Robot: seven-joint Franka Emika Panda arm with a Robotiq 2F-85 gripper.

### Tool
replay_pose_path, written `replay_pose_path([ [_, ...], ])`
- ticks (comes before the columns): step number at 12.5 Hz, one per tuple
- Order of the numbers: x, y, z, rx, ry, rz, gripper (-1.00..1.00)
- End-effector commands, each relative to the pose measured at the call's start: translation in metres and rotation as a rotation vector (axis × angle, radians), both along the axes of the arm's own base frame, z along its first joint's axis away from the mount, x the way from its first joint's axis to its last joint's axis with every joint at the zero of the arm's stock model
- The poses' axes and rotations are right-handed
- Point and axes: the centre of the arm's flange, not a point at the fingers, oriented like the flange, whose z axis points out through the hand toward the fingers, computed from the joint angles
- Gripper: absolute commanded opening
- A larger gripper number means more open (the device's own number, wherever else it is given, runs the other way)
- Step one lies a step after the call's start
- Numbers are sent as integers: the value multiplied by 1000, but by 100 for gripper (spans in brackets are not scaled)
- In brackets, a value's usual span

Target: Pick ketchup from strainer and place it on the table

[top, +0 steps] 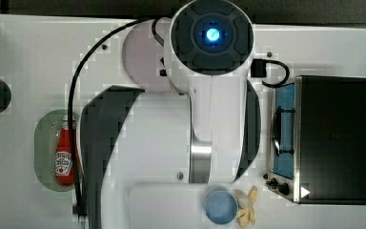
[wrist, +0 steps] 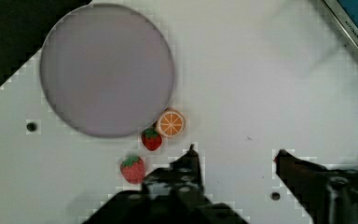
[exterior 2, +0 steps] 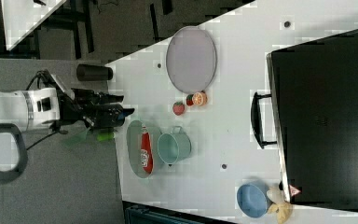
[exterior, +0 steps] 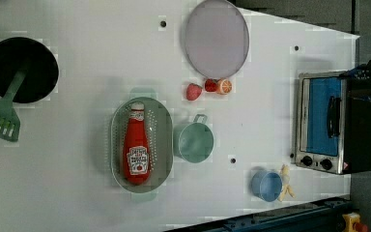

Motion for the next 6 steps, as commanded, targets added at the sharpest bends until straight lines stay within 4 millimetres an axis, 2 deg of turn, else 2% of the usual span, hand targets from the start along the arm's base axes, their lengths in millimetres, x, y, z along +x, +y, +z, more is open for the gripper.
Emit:
replay_pose_path([
  [1,-92,-35,15,5,-2,-64,59],
  [3,-89,-26,14,3,-8,-48,100],
  [4,-86,-14,12,-1,-15,-25,100],
  [6,-78,27,5,-13,-29,55,100],
])
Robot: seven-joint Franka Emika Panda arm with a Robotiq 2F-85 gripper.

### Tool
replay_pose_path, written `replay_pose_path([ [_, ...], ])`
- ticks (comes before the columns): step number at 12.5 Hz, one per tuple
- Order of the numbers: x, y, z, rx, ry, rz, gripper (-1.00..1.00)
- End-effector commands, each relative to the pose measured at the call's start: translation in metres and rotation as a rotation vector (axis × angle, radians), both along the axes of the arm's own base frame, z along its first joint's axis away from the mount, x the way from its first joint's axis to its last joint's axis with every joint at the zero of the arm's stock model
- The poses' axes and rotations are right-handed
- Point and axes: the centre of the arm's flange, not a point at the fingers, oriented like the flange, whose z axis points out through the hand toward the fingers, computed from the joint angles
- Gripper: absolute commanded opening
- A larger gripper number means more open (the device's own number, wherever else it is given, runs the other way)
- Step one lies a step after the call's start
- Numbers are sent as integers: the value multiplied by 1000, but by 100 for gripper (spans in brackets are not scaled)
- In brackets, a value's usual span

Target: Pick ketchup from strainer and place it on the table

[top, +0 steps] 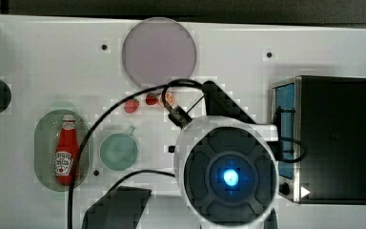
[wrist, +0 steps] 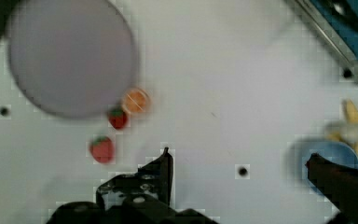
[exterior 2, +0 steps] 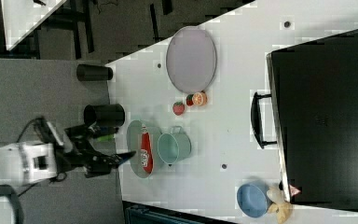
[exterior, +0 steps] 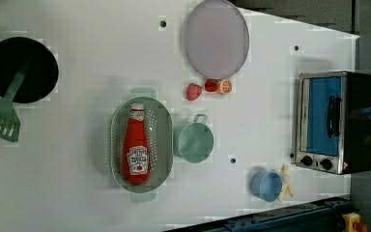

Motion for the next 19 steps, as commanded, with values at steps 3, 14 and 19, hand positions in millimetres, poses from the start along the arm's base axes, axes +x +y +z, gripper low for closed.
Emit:
replay_pose_path([
  [3,21,125,-46,-19,32,253,100],
  [14,-32,368,-152,71,7,740,100],
  [19,-50,383,-232,69,72,745,100],
])
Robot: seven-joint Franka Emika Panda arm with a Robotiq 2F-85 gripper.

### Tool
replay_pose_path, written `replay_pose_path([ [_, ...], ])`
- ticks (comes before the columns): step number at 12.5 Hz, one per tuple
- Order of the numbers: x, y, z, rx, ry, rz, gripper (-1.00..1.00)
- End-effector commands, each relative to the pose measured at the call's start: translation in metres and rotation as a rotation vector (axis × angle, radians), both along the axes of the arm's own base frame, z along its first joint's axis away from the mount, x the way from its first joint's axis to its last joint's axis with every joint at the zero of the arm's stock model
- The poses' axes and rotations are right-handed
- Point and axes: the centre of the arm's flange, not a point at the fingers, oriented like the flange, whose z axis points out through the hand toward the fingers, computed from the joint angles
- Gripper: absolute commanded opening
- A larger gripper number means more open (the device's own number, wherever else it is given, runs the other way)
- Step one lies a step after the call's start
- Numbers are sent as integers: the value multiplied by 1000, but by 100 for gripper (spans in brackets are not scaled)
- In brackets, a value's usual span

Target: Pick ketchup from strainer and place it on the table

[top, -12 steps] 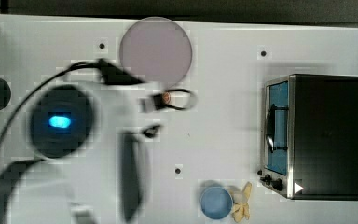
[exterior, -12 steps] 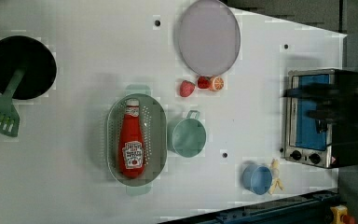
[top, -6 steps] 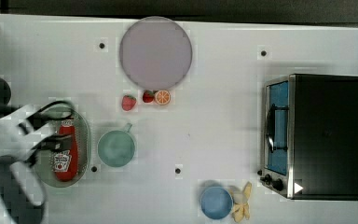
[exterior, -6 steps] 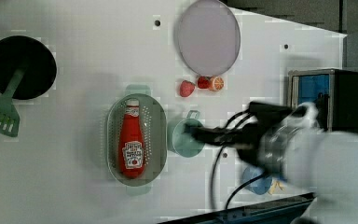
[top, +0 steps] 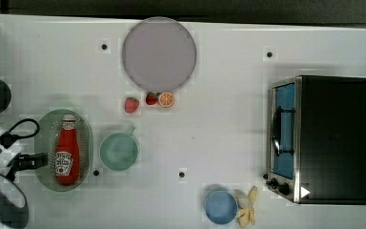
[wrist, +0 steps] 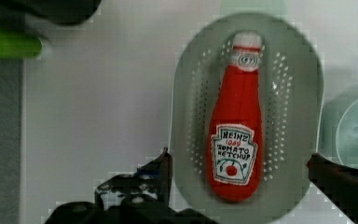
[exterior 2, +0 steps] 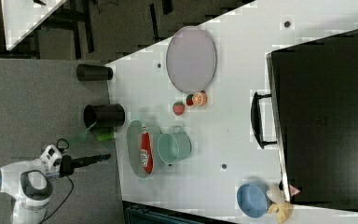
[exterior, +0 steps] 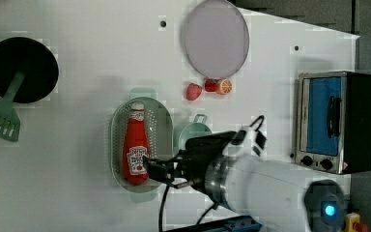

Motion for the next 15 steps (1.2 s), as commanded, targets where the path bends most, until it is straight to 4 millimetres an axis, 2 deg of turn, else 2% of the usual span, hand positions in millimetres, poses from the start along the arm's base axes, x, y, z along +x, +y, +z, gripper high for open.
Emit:
replay_pose_path([
  [1,13,-26,-61,-21,66,-126,100],
  [4,9,-22,-107,3,93,-114,100],
  [8,2,-16,-157,20,152,-171,100],
  [12,1,-15,-195,24,151,-166,100],
  [13,1,-17,-203,14,153,-160,91],
  [15,-2,-17,-211,12,161,-150,43],
])
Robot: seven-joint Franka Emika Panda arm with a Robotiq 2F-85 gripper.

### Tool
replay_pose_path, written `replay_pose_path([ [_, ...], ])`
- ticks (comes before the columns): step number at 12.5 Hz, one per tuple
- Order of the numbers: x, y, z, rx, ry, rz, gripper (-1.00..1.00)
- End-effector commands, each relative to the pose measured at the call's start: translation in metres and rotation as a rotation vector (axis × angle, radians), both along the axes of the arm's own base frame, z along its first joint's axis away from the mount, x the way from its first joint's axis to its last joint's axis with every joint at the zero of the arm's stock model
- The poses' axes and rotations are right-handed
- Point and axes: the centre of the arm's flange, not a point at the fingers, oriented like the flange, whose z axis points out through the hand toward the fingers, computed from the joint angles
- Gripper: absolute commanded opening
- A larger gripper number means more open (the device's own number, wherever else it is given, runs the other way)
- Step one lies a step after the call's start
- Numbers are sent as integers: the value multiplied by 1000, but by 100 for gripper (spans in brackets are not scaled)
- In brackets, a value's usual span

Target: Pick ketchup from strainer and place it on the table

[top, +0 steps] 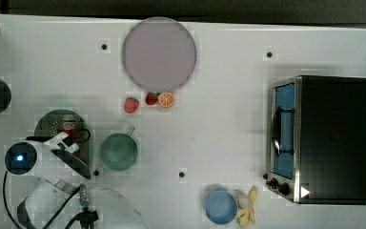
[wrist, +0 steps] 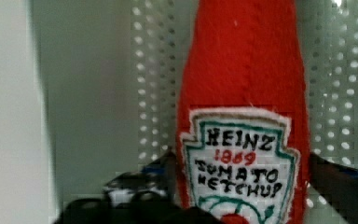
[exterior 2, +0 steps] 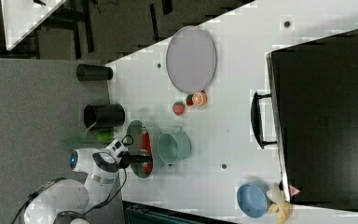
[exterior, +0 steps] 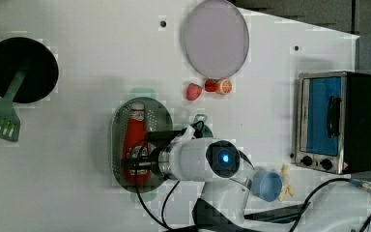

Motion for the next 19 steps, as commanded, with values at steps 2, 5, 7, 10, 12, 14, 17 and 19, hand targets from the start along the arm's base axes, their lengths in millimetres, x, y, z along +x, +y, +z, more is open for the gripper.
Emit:
replay_pose_path([
  [2,15,6,20,5,-52,-74,18],
  [5,15,11,49,-4,-89,-63,18],
  [7,16,15,85,-33,-97,-84,18],
  [10,30,23,153,5,-74,-218,18],
  [12,50,21,196,38,-66,-289,18],
  [14,76,9,229,22,-76,-322,18],
  [17,123,-33,269,-16,-66,-403,18],
  [19,150,-72,285,-51,-54,-421,18],
])
